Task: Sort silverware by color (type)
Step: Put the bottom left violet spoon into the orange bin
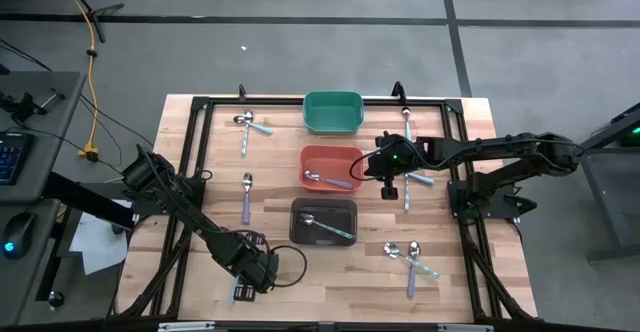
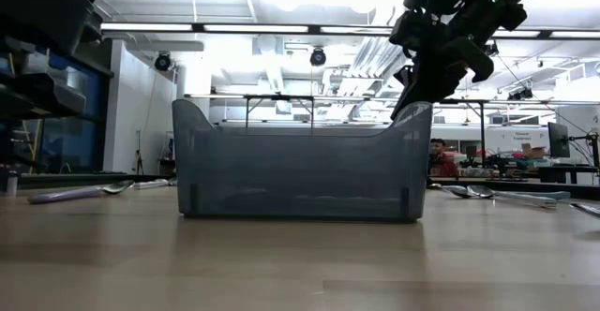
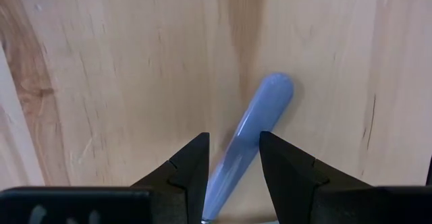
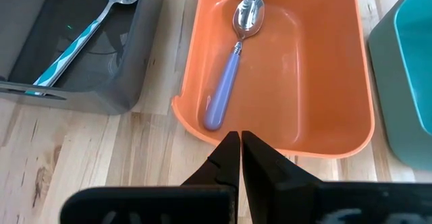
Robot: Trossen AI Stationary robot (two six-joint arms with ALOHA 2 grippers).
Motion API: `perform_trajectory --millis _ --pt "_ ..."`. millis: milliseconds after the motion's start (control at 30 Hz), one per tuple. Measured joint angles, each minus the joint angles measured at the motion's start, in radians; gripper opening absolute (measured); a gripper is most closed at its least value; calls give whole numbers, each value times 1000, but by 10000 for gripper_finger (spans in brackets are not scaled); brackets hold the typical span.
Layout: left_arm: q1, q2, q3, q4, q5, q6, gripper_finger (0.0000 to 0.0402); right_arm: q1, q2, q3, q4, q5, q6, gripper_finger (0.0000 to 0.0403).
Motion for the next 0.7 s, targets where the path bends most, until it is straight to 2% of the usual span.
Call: perform_trajectory --millis 700 --pt "-5 0 0 20 -2 67 124 0 0 0 -8 0 0 0"
